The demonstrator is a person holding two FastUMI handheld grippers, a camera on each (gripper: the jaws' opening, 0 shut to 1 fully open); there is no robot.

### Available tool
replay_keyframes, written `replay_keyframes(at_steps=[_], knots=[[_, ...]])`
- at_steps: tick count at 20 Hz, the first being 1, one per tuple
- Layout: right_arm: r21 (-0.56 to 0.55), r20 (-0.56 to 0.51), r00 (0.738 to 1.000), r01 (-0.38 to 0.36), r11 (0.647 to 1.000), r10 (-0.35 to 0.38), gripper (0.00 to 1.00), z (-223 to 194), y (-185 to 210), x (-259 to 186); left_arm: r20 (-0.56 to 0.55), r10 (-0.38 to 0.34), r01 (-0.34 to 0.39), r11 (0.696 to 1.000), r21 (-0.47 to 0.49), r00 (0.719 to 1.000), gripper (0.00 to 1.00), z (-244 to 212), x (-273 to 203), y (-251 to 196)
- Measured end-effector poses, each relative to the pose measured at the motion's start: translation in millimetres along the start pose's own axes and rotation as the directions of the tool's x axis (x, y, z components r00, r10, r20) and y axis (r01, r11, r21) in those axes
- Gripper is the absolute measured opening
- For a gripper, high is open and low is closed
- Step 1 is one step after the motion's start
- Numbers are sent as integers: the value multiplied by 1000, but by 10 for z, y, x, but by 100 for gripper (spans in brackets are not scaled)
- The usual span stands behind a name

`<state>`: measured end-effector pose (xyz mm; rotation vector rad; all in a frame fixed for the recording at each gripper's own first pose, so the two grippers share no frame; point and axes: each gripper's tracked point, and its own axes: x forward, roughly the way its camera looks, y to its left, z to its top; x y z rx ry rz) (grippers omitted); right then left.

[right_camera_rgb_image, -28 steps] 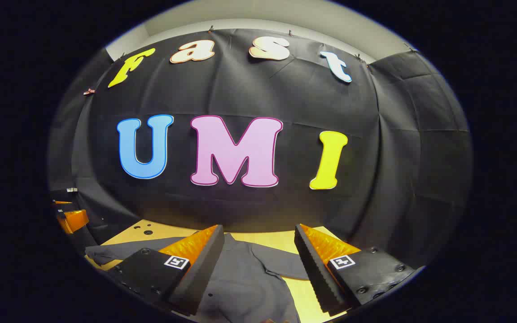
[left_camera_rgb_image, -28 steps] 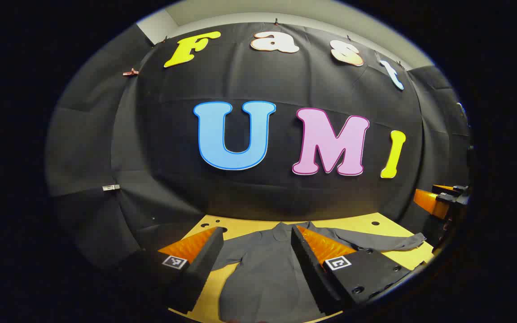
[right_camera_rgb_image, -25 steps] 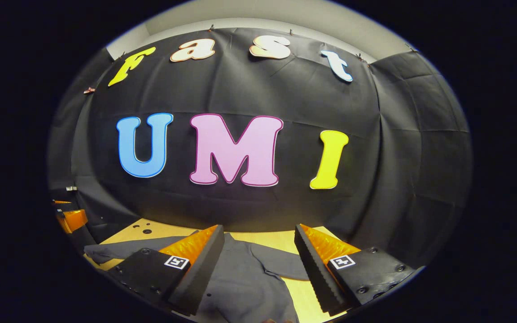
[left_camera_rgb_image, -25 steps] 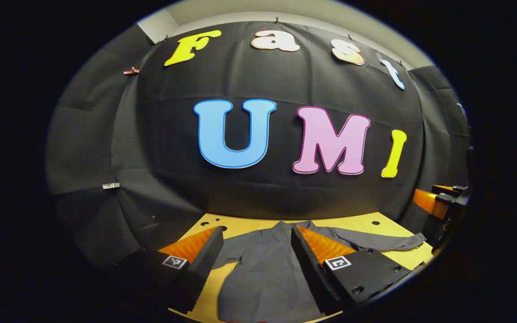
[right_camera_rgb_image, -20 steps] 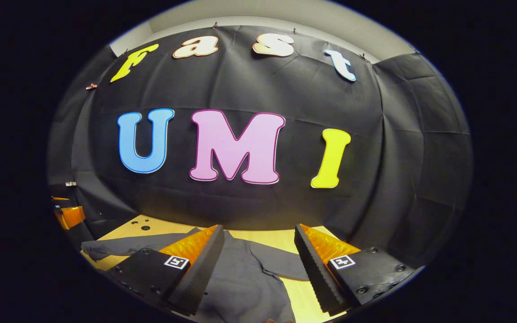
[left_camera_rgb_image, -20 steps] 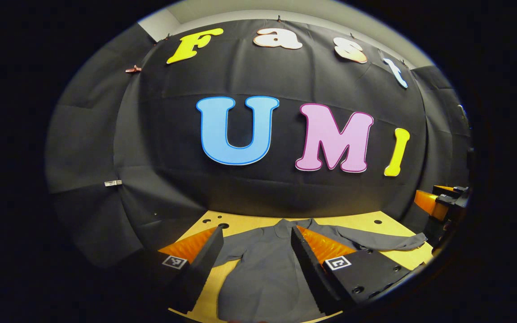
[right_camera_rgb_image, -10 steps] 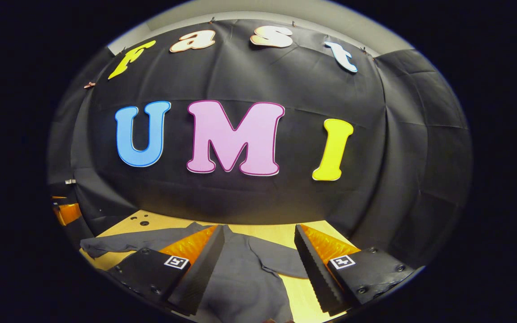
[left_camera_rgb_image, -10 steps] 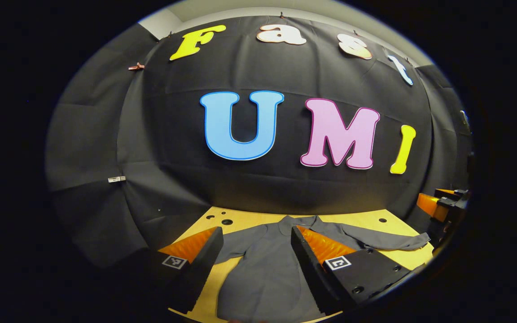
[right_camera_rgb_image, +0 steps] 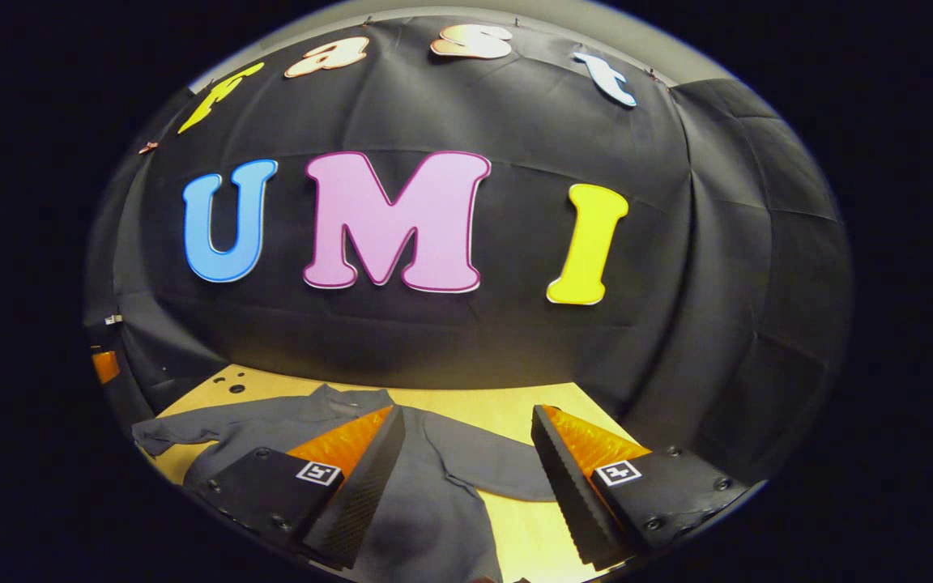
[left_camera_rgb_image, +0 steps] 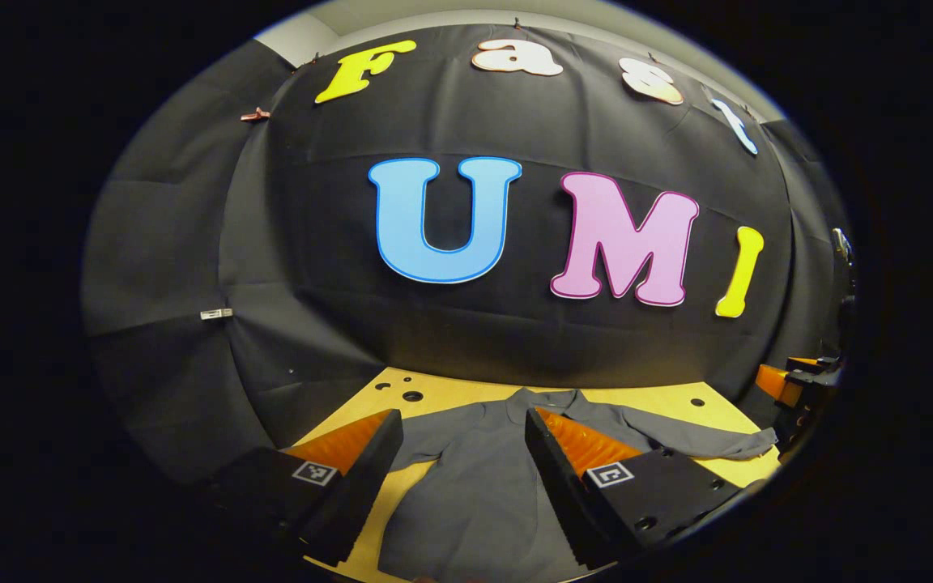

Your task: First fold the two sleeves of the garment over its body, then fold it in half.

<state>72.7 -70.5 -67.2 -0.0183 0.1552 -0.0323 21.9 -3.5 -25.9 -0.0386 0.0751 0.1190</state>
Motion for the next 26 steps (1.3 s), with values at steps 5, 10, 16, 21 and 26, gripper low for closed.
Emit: replay_keyframes(at_steps=[5, 10, 16, 21, 26], knots=[[71, -133, 988, 83, 994, -73, 98, -401, -501, 342, -37, 54, -55, 998, -8, 998, 96, -76, 41, -23], [113, -252, 952, 209, 971, -176, 98, -854, -1085, 614, -71, 78, -77, 997, 17, 994, 96, -134, 100, -131], [139, -396, 869, 377, 916, -298, 98, -1472, -1876, 725, -108, 81, -76, 996, 52, 991, 96, -233, 168, -316], [99, -494, 786, 474, 875, -370, 98, -1902, -2389, 744, -144, 88, -78, 994, 70, 986, 96, -341, 219, -366], [104, -578, 714, 545, 832, -395, 98, -2273, -2681, 923, -156, 97, -86, 994, 73, 983, 96, -356, 223, -381]])
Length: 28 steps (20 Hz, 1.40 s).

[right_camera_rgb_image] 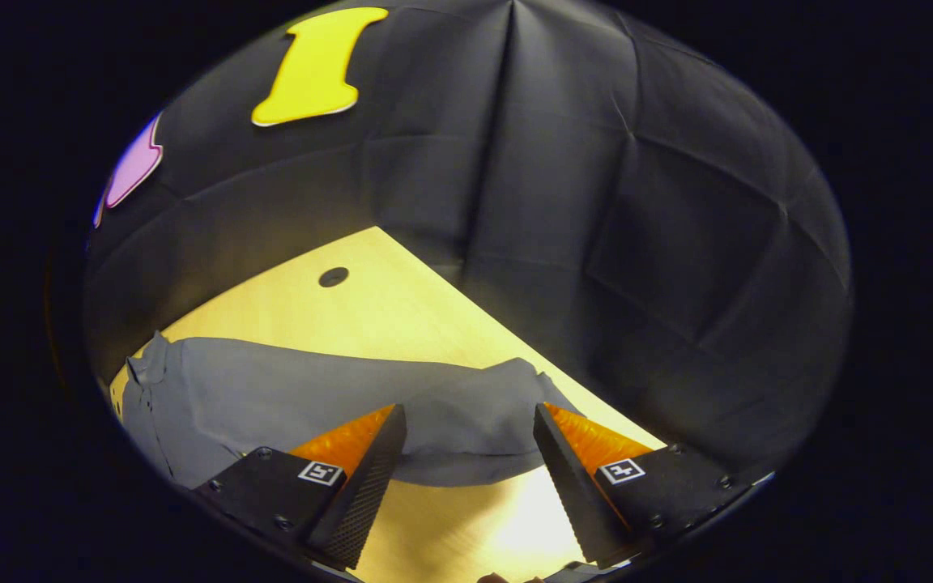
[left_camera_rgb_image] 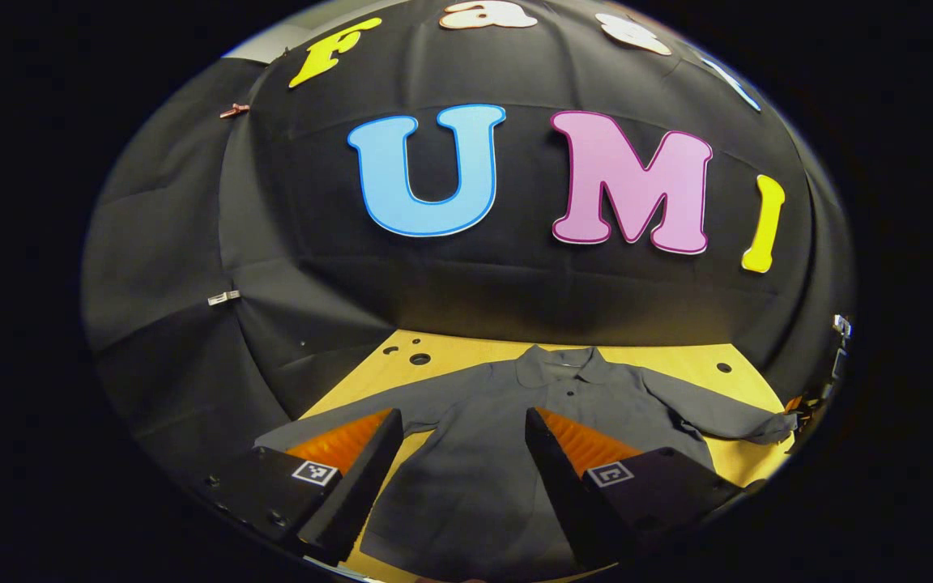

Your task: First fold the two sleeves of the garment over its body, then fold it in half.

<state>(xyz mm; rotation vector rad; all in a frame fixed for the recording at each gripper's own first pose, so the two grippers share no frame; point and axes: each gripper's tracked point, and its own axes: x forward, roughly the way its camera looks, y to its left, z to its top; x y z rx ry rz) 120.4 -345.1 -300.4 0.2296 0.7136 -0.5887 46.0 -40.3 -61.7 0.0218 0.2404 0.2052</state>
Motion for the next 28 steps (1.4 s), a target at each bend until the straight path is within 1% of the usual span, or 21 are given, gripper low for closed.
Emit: replay_keyframes(at_steps=[2, 3, 5, 7, 10, 14, 18, 20, 21, 22, 25, 26, 27, 28], knots=[[0, -47, 999, 20, 1000, -20, 98, -115, -8, 152, -31, 2, -2, 1000, -13, 1000, 96, -79, -6, 6], [3, -74, 997, 28, 1000, -28, 98, -151, -37, 125, -39, 3, -4, 1000, -23, 999, 96, -95, -18, 9], [21, -106, 994, 41, 999, -39, 98, -219, -90, 255, -52, 10, -12, 999, -38, 999, 96, -133, -20, 32], [41, -142, 989, 36, 999, -30, 98, -313, -129, 371, -69, 20, -23, 999, -42, 997, 96, -188, -17, 65], [34, -191, 981, 32, 999, -25, 99, -428, -162, 471, -84, 30, -34, 998, -51, 996, 96, -218, -9, 111], [46, -192, 981, 17, 999, -8, 100, -405, -104, 585, -83, 28, -32, 998, -55, 996, 96, -204, 5, 102], [33, -177, 984, 2, 999, 4, 100, -394, -112, 536, -82, 14, -19, 998, -59, 997, 96, -198, 43, 45], [16, -170, 985, -24, 1000, 26, 97, -369, -41, 566, -81, 6, -11, 998, -58, 997, 96, -202, 60, 11], [5, -166, 985, -33, 999, 33, 83, -383, -16, 616, -79, 2, -6, 998, -55, 997, 92, -201, 62, 2], [6, -167, 985, -47, 999, 47, 79, -375, 5, 618, -76, -2, -2, 999, -49, 997, 96, -186, 69, -4], [3, -169, 983, -71, 997, 70, 41, -356, 82, 580, -69, -3, 1, 999, -32, 998, 96, -169, 76, 11], [4, -170, 982, -81, 997, 81, 31, -352, 121, 553, -67, -2, 0, 1000, -30, 998, 96, -161, 73, 21], [1, -170, 982, -84, 996, 83, 17, -382, 131, 569, -66, 0, -2, 1000, -31, 998, 96, -168, 66, 38], [4, -173, 980, -94, 996, 94, 17, -364, 166, 559, -68, 0, -3, 999, -33, 998, 96, -174, 59, 52]])
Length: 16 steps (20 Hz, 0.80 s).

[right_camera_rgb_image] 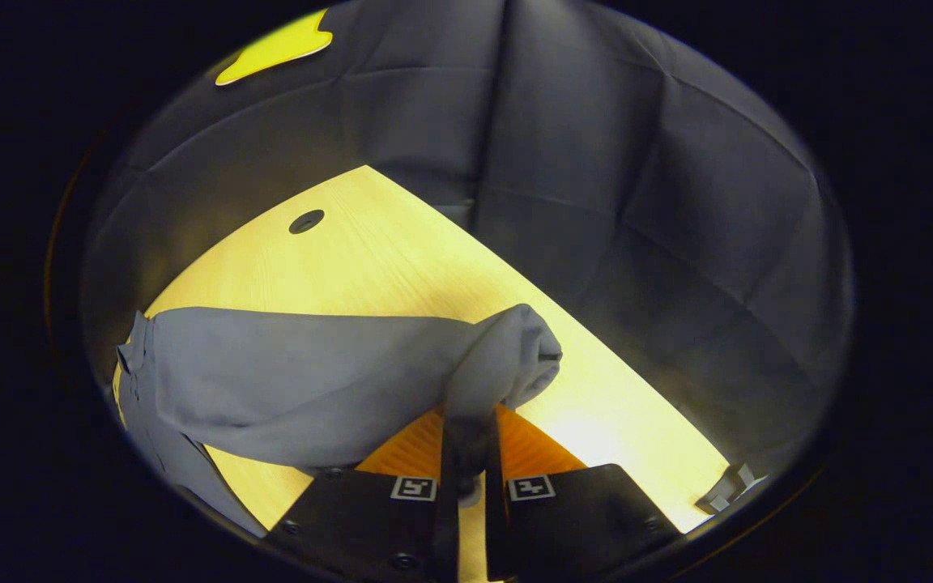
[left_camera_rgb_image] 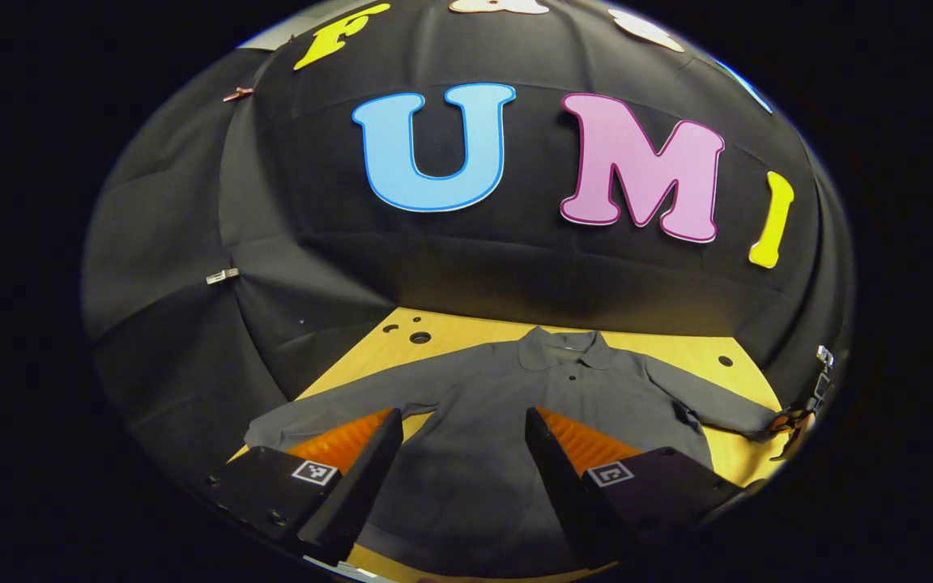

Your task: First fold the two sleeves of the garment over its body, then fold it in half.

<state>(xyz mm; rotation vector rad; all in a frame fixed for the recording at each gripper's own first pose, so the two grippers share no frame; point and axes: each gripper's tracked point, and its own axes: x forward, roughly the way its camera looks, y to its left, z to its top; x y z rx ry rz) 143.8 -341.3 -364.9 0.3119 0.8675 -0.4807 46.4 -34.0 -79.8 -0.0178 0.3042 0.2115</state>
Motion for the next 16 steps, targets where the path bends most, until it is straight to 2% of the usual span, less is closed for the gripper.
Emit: replay_keyframes(at_steps=[2, 3, 5, 9, 12, 16], knots=[[16, -8, 1000, -5, 1000, 5, 5, 5, 6, 41, -11, 3, -3, 1000, -7, 1000, 96, -40, -10, 34], [32, -11, 1000, -3, 999, 3, 10, 1, 31, 13, -16, 6, -6, 1000, -18, 1000, 96, -63, -4, 71], [27, -9, 1000, 1, 1000, 0, 9, 21, 61, -21, -15, 17, -17, 999, -28, 1000, 96, -68, -21, 116], [-88, 65, 998, -8, 996, 14, 9, 325, 226, -245, -2, 32, -32, 999, -16, 999, 96, -31, -3, 209], [-153, 127, 989, -55, 987, 75, 9, 658, 524, -531, -1, 46, -46, 999, -22, 999, 96, -36, 7, 276], [-306, 194, 967, -102, 947, 167, 9, 1022, 1026, -908, 11, 64, -64, 998, -5, 998, 96, -40, 1, 348]])
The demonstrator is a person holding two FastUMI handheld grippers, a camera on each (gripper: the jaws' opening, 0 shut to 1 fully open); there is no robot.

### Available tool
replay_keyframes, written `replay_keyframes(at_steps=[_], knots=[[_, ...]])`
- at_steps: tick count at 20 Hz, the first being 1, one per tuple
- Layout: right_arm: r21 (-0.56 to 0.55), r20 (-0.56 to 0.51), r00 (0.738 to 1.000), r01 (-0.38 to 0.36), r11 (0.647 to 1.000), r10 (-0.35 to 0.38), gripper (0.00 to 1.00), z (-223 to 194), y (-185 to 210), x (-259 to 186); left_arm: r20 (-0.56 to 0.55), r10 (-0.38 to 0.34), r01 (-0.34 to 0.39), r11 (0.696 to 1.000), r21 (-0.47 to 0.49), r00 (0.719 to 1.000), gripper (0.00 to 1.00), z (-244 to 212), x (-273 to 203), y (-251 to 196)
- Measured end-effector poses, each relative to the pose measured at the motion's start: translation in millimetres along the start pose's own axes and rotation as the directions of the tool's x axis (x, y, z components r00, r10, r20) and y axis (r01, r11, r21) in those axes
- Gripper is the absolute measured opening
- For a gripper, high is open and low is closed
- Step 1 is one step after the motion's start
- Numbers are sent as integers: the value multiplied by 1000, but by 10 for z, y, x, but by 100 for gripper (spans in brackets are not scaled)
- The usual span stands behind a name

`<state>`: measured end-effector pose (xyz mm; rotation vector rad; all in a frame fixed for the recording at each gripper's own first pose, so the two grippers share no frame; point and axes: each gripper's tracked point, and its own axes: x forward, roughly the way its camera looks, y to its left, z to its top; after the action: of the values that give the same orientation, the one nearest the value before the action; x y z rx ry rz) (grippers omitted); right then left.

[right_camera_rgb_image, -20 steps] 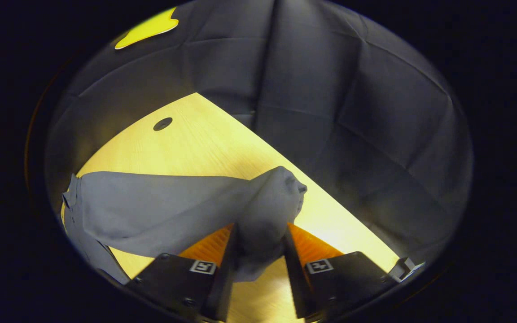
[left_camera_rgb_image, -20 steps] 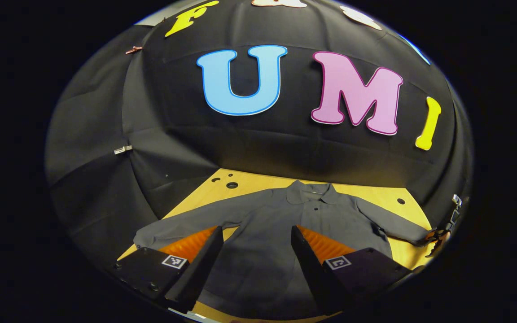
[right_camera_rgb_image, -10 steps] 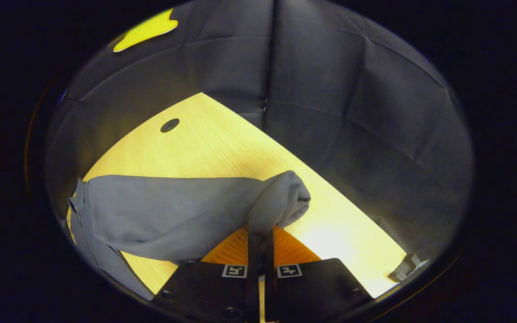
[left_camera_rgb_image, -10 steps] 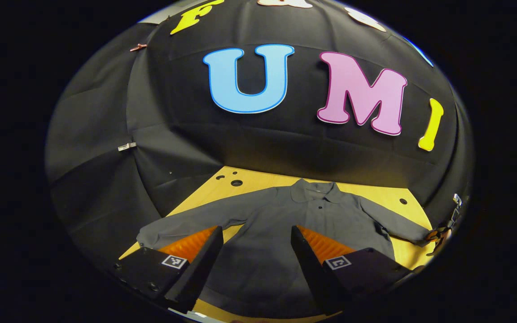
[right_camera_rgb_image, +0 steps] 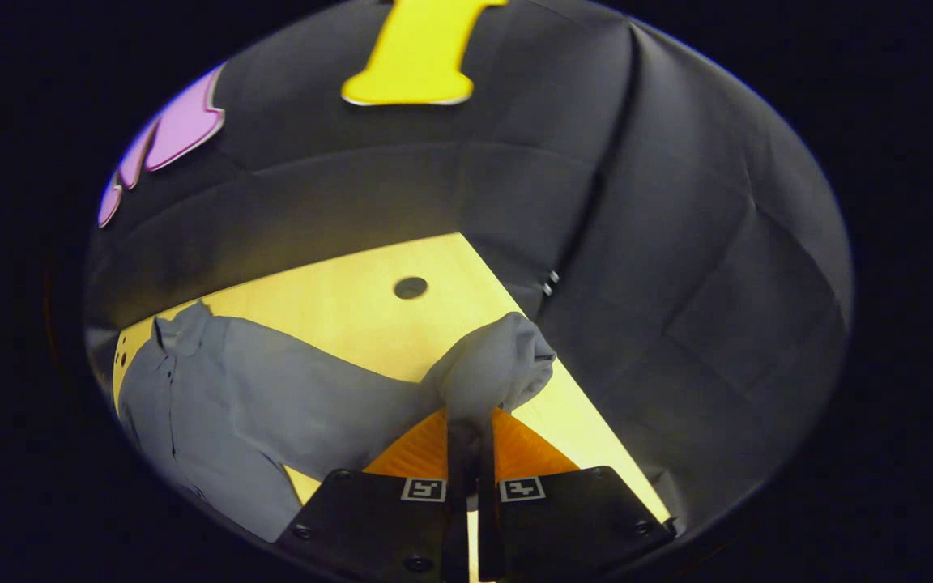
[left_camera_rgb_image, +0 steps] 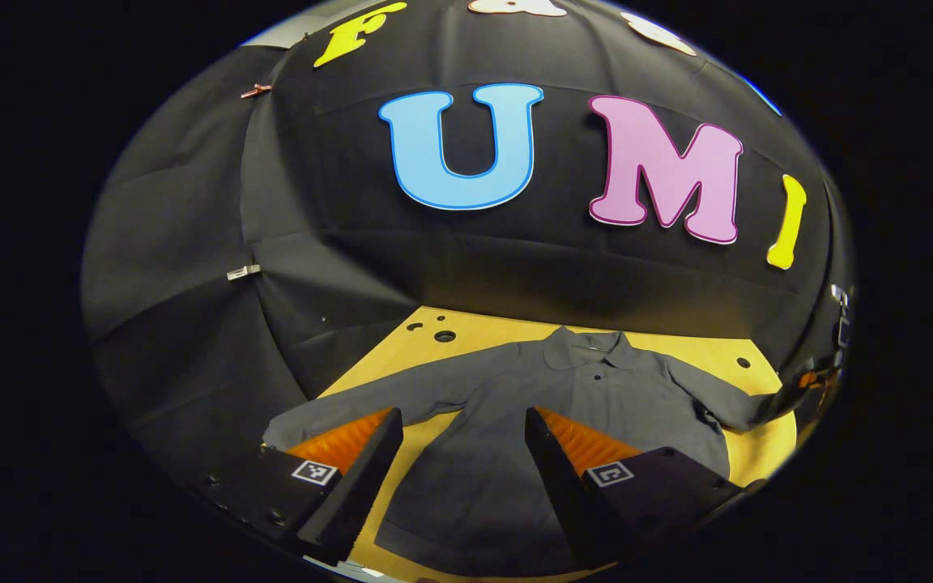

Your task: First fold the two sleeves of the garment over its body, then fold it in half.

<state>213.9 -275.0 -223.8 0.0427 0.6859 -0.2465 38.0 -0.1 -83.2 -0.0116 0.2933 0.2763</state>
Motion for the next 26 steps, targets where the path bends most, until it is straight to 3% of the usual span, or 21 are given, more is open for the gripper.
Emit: replay_keyframes(at_steps=[8, 14, 18, 22, 26], knots=[[-188, 99, 974, -183, 965, 204, 9, 812, 1429, -227, 9, 46, -46, 999, 0, 999, 96, -16, 6, 243], [-266, 99, 928, -322, 908, 358, 9, 870, 2808, -409, 9, 67, -67, 997, -49, 998, 96, -63, -6, 452], [-331, 85, 887, -405, 853, 454, 9, 733, 3633, -611, 6, 85, -84, 994, -64, 996, 95, -129, 28, 662], [-463, 50, 845, -453, 762, 533, 9, 546, 4406, -870, -18, 98, -99, 989, -110, 995, 96, -246, 154, 913], [-503, 9, 799, -516, 693, 601, 9, 260, 5279, -996, -38, 138, -142, 981, -135, 990, 96, -357, 291, 1256]])
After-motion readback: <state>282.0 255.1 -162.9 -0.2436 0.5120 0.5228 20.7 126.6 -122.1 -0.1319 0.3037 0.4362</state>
